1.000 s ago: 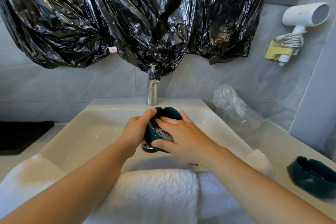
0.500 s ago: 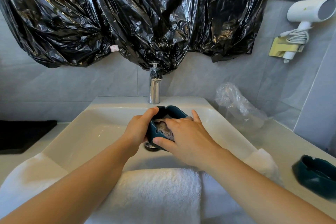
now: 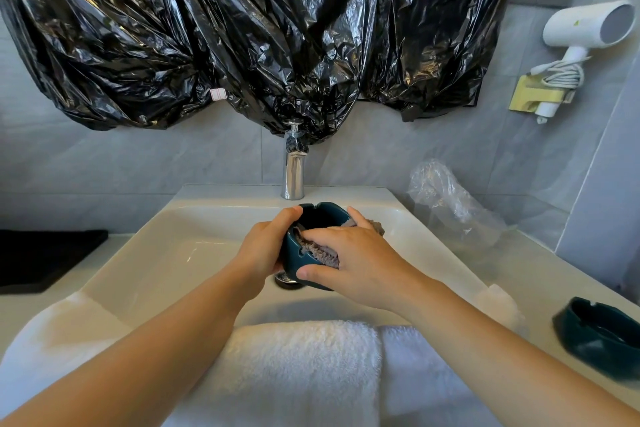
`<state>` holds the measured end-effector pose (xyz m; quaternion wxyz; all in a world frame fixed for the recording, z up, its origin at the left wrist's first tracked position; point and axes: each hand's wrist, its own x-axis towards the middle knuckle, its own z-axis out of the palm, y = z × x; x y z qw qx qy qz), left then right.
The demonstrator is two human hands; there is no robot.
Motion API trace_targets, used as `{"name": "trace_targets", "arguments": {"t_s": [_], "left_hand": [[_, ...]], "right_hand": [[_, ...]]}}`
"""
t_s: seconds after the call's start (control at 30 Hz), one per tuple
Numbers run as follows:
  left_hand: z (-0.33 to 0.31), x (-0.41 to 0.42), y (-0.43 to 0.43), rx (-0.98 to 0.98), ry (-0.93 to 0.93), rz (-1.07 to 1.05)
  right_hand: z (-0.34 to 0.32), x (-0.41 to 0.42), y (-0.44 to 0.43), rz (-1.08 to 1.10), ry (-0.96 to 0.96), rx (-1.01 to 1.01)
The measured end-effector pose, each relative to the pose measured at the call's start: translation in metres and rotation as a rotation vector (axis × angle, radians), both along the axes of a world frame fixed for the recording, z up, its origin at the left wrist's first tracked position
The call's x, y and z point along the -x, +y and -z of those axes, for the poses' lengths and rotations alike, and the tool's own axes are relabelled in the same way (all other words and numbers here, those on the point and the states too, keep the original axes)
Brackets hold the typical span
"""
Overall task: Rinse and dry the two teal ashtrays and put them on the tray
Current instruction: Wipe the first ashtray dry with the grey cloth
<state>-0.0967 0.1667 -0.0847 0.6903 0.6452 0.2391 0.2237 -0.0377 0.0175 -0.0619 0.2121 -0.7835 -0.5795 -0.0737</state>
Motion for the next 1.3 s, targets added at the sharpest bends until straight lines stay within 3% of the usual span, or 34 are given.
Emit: {"name": "trace_targets", "arguments": {"t_s": [0.27, 0.47, 0.73, 1.07, 1.3], "left_hand": [[-0.002, 0.001, -0.002, -0.059, 0.017, -0.008], [-0.001, 0.003, -0.008, -0.161, 0.042, 0.044], [-0.003, 0.003, -0.003, -0.085, 0.008, -0.013], [0.000, 0.001, -0.002, -0.107, 0.033, -0.019], [-0.002, 0.003, -0.003, -0.132, 0.032, -0.035]], "right_hand": [[0.010, -0.008, 0.000, 0.062, 0.026, -0.065], [0.022, -0.003, -0.004, 0.108, -0.120, -0.082], [0.026, -0.002, -0.016, -0.058, -0.089, -0.142], [0.008, -0.006, -0.015, -0.075, -0.215, 0.131], [0.001, -0.012, -0.009, 0.067, -0.372, 0.233]]}}
